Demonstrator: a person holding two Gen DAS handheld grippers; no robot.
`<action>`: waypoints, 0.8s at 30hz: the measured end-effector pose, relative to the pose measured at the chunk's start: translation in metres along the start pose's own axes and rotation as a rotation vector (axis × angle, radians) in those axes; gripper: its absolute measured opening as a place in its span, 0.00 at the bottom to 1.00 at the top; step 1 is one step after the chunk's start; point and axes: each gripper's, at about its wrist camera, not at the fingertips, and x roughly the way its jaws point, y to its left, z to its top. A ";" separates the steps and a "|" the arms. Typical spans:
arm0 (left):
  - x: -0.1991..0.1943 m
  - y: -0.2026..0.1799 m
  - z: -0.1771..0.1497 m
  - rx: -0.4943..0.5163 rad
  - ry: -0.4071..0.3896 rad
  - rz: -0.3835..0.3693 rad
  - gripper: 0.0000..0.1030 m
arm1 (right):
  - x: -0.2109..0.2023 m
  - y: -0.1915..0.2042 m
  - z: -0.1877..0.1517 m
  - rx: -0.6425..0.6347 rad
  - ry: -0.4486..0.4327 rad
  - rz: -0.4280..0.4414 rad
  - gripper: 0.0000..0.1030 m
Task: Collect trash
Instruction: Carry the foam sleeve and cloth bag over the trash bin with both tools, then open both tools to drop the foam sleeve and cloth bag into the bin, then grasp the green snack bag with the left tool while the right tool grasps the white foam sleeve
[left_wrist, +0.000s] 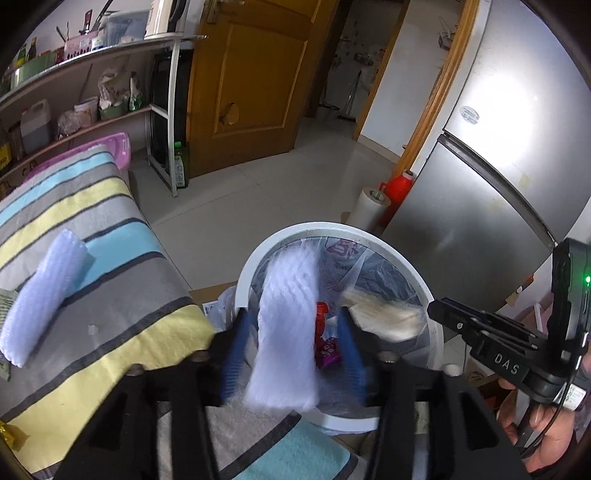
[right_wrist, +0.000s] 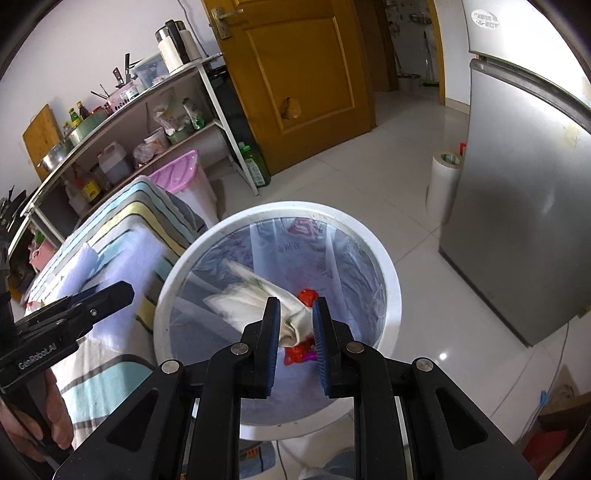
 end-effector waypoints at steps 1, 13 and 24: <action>0.000 0.001 -0.001 -0.005 -0.001 -0.007 0.57 | 0.000 -0.001 0.000 0.002 0.000 0.001 0.20; -0.036 0.013 -0.006 -0.032 -0.075 0.026 0.59 | -0.025 0.021 -0.004 -0.017 -0.043 0.060 0.26; -0.097 0.042 -0.028 -0.071 -0.174 0.148 0.59 | -0.051 0.075 -0.016 -0.107 -0.075 0.156 0.26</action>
